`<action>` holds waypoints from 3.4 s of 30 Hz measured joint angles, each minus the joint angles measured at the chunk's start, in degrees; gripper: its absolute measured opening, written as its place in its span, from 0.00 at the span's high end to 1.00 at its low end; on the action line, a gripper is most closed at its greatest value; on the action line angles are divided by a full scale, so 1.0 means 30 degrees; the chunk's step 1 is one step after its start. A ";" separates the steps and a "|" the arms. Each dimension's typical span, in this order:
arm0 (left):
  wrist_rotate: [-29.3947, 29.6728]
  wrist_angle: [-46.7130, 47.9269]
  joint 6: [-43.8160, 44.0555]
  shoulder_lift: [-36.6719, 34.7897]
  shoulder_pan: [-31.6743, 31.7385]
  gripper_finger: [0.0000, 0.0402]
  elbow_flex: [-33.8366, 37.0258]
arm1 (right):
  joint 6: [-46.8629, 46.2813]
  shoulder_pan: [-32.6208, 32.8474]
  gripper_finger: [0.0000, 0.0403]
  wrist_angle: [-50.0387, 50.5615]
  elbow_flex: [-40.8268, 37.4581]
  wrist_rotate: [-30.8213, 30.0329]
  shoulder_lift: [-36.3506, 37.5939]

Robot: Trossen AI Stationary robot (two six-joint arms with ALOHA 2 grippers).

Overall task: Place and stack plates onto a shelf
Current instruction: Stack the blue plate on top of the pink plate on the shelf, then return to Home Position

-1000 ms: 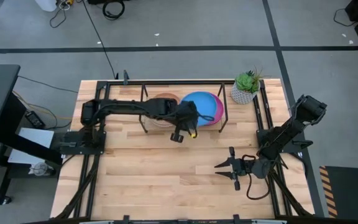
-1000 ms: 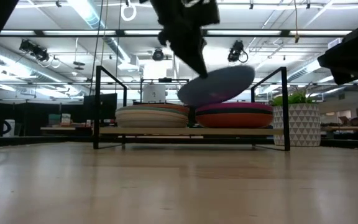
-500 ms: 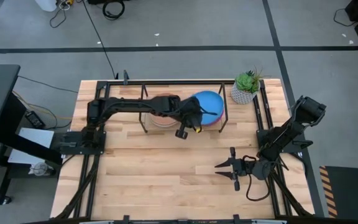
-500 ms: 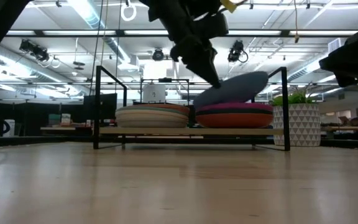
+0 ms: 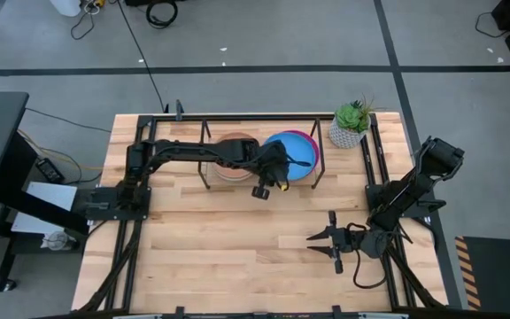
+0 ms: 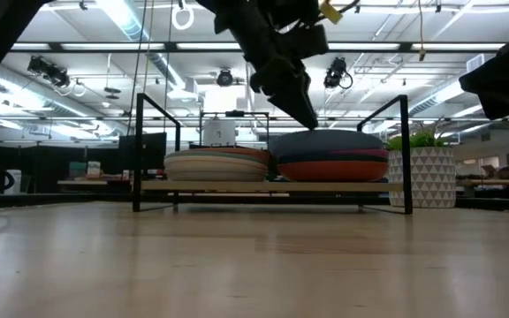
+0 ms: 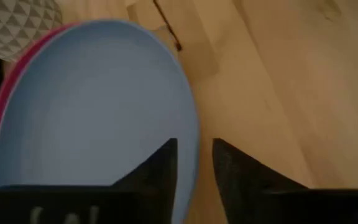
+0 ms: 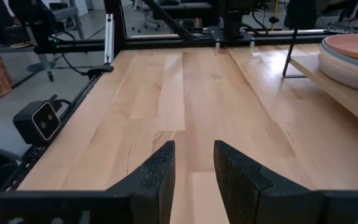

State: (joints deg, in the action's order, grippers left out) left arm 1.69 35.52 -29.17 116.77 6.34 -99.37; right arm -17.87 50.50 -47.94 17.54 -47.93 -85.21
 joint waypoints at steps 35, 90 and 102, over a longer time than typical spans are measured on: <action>0.3607 -0.5745 0.3232 0.0358 0.0143 0.65 0.0439 | -0.0022 0.0125 0.71 0.0135 -0.0007 -0.0120 0.0007; 0.8419 -1.2854 0.6437 -0.3776 0.1441 0.65 0.9907 | 0.0973 0.1610 0.71 0.0098 -0.0012 -0.2807 0.0015; 0.6947 -1.1743 0.8021 -0.3599 0.2806 0.65 1.0775 | 0.1515 0.1368 0.71 -0.0017 -0.0015 -0.2495 0.0015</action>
State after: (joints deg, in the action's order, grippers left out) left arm 22.53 0.29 -5.11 105.97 14.76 -67.05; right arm -13.32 54.60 -47.99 17.50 -55.42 -85.17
